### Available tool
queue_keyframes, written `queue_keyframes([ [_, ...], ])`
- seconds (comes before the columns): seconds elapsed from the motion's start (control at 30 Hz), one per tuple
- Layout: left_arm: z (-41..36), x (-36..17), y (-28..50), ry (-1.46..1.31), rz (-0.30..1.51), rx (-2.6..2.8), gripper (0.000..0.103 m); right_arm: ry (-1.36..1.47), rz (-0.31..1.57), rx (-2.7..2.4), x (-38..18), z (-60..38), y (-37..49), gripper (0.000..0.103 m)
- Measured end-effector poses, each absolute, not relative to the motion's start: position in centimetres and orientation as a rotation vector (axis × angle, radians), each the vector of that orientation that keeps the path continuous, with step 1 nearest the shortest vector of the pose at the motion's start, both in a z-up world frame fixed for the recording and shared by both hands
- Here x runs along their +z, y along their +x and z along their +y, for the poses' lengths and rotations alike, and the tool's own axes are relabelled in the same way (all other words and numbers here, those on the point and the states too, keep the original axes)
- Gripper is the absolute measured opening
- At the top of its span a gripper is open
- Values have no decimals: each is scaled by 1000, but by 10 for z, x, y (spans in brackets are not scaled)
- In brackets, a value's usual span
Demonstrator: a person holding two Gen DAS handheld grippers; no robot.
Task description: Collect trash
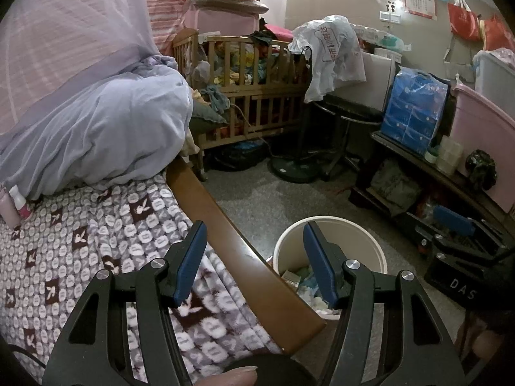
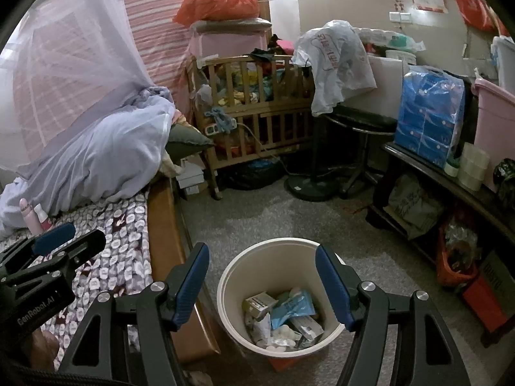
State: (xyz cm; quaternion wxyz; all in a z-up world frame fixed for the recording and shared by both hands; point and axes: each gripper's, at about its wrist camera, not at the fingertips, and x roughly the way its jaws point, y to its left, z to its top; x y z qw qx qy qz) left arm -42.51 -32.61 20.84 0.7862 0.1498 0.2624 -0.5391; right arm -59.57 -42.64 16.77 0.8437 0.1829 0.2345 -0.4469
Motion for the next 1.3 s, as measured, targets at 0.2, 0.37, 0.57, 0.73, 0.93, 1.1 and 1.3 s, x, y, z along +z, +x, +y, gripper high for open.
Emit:
queue_keyframes([
  [0.2,-325,209,-425,323,561,-1161,61,382,495,-944,168,-427,-596,67],
  [0.37,-324,208,-425,323,557,-1157,61,387,500,-939,166,-427,-595,67],
  [0.57,-323,207,-424,324,551,-1154,61,388,504,-933,166,-428,-593,67],
  [0.73,-322,205,-424,324,557,-1152,61,389,510,-935,166,-427,-593,67],
  [0.93,-321,205,-423,326,558,-1151,61,390,519,-935,165,-426,-591,68],
  [1.1,-321,204,-422,326,559,-1147,61,393,527,-929,162,-430,-590,68],
  [1.3,-320,201,-420,328,567,-1146,61,394,528,-929,162,-430,-590,69],
])
